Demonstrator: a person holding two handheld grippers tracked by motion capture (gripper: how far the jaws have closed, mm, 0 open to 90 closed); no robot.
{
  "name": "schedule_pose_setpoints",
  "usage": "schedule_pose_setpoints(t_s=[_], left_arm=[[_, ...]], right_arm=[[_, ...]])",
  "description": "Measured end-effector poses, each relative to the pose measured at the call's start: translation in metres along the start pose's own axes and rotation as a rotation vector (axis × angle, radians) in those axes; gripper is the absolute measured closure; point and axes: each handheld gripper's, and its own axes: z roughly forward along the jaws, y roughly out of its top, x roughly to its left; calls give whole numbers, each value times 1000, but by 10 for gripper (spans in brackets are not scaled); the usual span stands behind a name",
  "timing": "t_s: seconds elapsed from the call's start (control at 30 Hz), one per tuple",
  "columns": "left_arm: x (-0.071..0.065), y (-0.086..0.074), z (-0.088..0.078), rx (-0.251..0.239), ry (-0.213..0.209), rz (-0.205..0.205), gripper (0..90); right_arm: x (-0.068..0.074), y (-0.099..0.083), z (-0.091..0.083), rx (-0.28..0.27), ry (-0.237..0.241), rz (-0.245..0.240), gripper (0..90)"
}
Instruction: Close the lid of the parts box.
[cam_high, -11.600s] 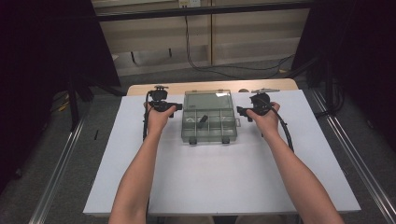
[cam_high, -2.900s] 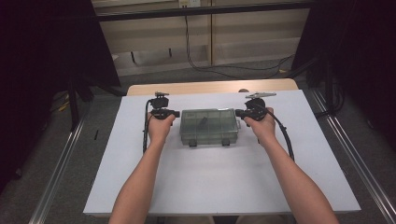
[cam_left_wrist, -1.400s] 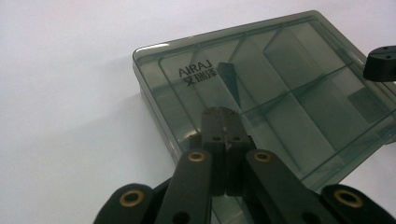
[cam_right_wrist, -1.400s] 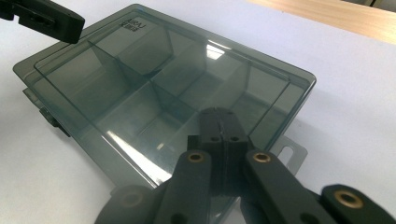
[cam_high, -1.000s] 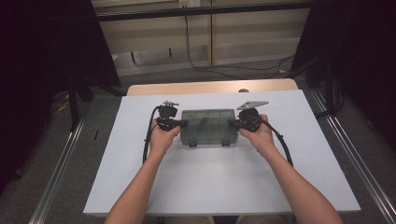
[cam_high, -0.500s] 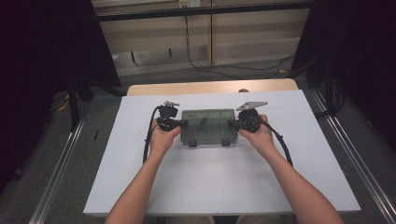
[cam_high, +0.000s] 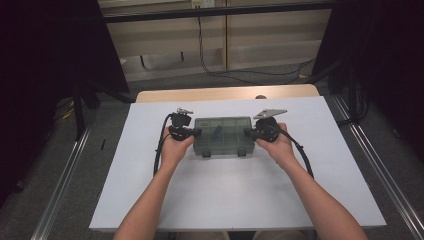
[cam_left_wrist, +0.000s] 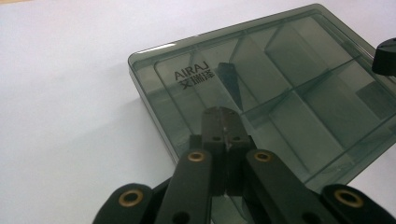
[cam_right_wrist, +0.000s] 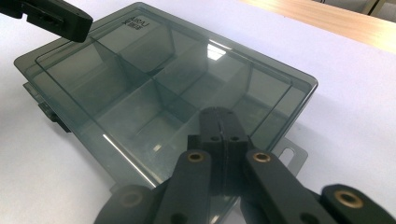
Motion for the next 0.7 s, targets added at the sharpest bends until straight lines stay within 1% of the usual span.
schedule_pose_setpoints(t_s=[0.03, 0.13, 0.27, 0.37, 0.43, 0.47, 0.5, 0.53, 0.6, 0.7], left_arm=[[0, 0, 0, -5, 2, -6, 900], [-1, 0, 0, -2, 4, 2, 900], [-1, -1, 1, -10, 1, 7, 900], [0, -2, 0, -10, 1, 13, 900], [-1, -2, 0, -10, 7, 17, 900], [-2, -2, 1, -2, 11, 21, 900], [-3, -3, 3, 12, 17, 34, 900], [-3, -3, 3, 5, 19, 33, 900], [-3, -4, 3, -2, 21, 22, 900], [-3, -4, 3, -7, 20, 21, 900]], right_arm=[[0, 0, 0, 0, 1, 1, 900], [0, -1, 0, -3, 2, 4, 900], [1, -1, 0, -1, -4, -8, 900], [1, -1, 0, 0, -3, -7, 900], [1, -1, 0, 1, -4, -14, 900], [1, -1, 0, 2, -4, -18, 900], [1, -1, 0, 19, -2, -21, 900], [2, -3, 2, 18, -3, -33, 900], [1, -4, 1, 10, 2, -29, 900], [-1, -6, 2, -4, 19, 0, 900]])
